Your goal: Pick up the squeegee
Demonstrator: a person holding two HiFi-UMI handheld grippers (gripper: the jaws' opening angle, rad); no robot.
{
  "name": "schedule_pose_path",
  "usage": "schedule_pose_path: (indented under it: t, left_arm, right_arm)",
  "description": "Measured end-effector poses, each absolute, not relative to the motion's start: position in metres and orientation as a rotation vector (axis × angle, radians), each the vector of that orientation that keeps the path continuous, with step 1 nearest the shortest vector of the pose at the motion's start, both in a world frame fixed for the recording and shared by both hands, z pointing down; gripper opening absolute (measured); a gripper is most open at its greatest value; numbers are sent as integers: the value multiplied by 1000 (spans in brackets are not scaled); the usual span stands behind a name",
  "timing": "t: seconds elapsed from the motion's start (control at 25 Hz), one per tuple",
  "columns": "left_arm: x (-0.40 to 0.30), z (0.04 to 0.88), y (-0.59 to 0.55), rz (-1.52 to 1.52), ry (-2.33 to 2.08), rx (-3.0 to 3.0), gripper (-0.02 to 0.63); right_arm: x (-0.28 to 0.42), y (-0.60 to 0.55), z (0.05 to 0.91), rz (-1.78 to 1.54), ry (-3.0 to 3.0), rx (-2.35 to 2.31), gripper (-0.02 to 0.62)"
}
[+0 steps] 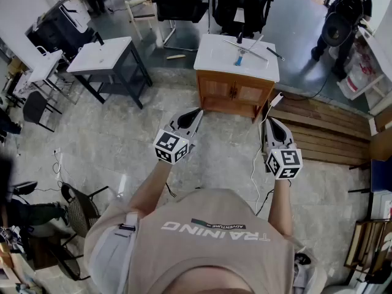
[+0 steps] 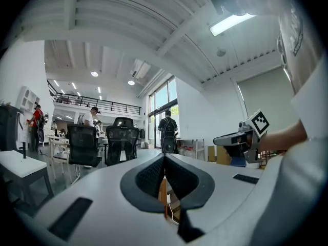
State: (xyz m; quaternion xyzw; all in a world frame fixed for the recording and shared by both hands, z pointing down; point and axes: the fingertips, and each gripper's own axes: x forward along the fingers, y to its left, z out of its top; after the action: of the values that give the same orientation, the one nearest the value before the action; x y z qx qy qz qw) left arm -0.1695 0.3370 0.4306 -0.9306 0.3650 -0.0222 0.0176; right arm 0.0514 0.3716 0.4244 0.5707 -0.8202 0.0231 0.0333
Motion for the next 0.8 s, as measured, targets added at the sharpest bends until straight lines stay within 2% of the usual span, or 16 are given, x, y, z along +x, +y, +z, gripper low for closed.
schedule_pose_path:
  t: [0.8]
  left_arm:
    - [-166,451,302,-69,1025,-2998,13]
  right_arm:
    - [22,346,436,127,-2446,1795,32]
